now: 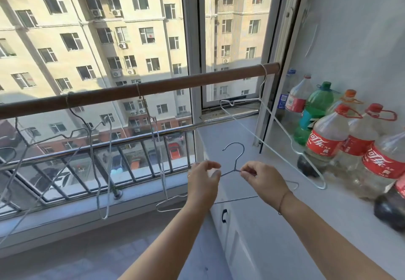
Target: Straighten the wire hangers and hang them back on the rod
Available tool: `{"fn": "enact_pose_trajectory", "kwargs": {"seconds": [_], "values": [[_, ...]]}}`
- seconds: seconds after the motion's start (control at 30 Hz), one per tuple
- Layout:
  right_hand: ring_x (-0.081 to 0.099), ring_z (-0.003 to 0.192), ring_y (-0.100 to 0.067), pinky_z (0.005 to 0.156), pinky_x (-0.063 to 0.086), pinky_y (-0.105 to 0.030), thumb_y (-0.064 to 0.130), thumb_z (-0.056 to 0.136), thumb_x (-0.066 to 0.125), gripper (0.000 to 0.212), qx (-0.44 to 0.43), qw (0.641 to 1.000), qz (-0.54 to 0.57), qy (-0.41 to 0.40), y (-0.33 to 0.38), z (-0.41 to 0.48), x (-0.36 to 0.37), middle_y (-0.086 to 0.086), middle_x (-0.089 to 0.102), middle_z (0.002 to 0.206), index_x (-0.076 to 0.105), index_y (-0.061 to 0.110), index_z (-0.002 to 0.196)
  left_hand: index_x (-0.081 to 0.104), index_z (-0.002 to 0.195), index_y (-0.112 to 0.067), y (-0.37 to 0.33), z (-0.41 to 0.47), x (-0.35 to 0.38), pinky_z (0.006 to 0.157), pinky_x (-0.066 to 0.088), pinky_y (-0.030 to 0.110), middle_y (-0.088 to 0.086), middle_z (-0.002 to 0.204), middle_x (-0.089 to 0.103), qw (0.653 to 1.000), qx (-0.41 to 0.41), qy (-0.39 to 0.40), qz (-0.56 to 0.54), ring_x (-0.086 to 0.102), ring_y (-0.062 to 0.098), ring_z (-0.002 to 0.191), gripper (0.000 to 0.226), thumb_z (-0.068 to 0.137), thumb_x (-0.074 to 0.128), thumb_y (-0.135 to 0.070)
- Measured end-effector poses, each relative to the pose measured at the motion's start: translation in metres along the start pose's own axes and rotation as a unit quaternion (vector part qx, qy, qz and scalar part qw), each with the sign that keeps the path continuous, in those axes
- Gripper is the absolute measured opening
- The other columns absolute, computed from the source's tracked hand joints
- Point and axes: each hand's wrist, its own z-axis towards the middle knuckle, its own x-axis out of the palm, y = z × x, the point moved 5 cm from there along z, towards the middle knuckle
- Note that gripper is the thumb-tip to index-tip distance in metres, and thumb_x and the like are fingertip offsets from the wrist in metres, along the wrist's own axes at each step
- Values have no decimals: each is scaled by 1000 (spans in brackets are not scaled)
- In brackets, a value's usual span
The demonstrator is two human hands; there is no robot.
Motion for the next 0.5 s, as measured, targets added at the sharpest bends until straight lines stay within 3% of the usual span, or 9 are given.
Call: {"fn": "enact_pose_trajectory", "kwargs": {"seconds": [0.03, 0.1, 0.17, 0.3, 0.43, 0.5], "values": [[61, 79, -22, 75, 49, -33, 25, 87, 57, 14, 7, 1000, 8, -7, 0, -4, -1, -3, 69, 81, 65, 15, 90, 66, 91, -20, -3, -2, -4, 90, 44, 30, 1, 97, 60, 999, 16, -47, -9, 54, 16, 97, 8, 85, 62, -17], [61, 70, -22, 69, 50, -33, 25, 88, 56, 13, 20, 998, 34, -39, 1, -12, -5, -1, 65, 70, 64, 15, 85, 63, 87, -20, -8, -8, -5, 77, 46, 26, 1, 90, 59, 997, 17, -75, -33, 56, 15, 87, 6, 85, 64, -25], [59, 62, -19, 65, 51, -34, 22, 89, 54, 14, 27, 994, 78, -65, 6, -19, -9, 1, 61, 61, 62, 14, 81, 62, 82, -21, -13, -13, 7, 61, 40, 18, -4, 78, 62, 999, -15, -18, -46, 56, 7, 71, 14, 86, 62, -35], [48, 47, -6, 49, 42, -18, 13, 92, 47, 15, 7, 980, 181, -76, 34, -28, -13, 2, 57, 59, 62, 14, 88, 70, 84, -16, -42, -17, 22, 57, 42, 16, -11, 64, 63, 990, -1, 53, -128, 56, -1, 57, 20, 89, 59, -32], [50, 44, -7, 43, 42, -21, 13, 94, 45, 16, 3, 946, 309, -93, 66, -29, -32, -9, 59, 60, 60, 14, 97, 70, 82, -11, -79, -13, 17, 36, 40, 22, 1, 54, 64, 970, -11, 62, -236, 53, 15, 36, 18, 89, 59, -24], [53, 46, -11, 42, 46, -24, 13, 94, 45, 15, 10, 920, 386, -69, 79, -25, -42, -8, 59, 60, 60, 14, 98, 68, 79, -10, -97, -6, 8, 34, 37, 23, 6, 55, 64, 959, -19, 66, -275, 47, 19, 32, 20, 89, 59, -24]]}}
